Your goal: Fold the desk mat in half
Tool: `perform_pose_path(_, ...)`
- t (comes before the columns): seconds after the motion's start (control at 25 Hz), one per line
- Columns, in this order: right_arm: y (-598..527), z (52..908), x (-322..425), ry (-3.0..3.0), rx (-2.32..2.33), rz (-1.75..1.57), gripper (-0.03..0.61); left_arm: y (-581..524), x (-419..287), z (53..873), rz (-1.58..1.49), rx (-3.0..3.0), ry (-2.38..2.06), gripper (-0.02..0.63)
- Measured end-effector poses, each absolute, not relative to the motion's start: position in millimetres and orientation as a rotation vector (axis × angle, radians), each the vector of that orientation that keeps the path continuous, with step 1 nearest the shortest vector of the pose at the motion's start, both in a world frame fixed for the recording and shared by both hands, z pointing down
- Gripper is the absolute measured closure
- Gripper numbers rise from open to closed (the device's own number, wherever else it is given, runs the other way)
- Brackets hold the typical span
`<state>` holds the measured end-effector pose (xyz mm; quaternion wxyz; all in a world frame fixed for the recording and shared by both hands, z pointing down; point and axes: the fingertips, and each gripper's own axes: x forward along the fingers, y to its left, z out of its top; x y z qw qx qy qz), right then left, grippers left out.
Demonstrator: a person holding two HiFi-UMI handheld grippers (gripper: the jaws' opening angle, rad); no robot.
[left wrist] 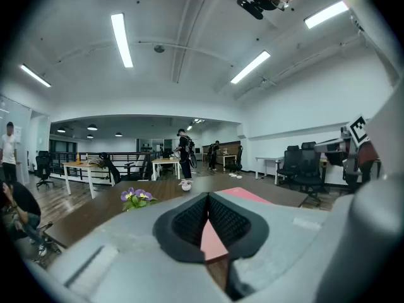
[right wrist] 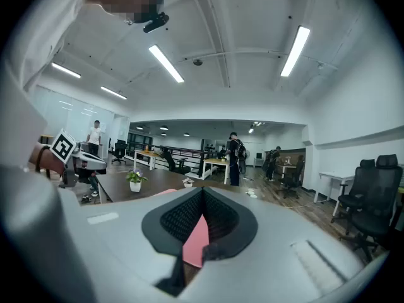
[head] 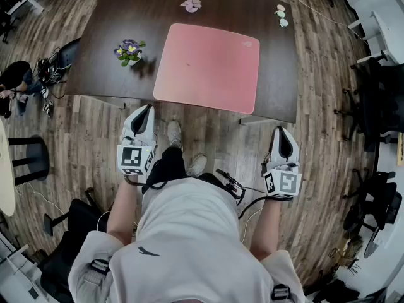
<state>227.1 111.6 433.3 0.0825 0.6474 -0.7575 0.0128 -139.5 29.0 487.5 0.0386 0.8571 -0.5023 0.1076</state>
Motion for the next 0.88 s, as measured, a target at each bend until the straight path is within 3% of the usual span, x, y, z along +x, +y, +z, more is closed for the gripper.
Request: perform_pose_path(0.88,116.5,430.3,198.8,-2.332,1.913,0.027,0.575,39.9,-158.8,472.3,0.281,2.606,-1.604,0.606)
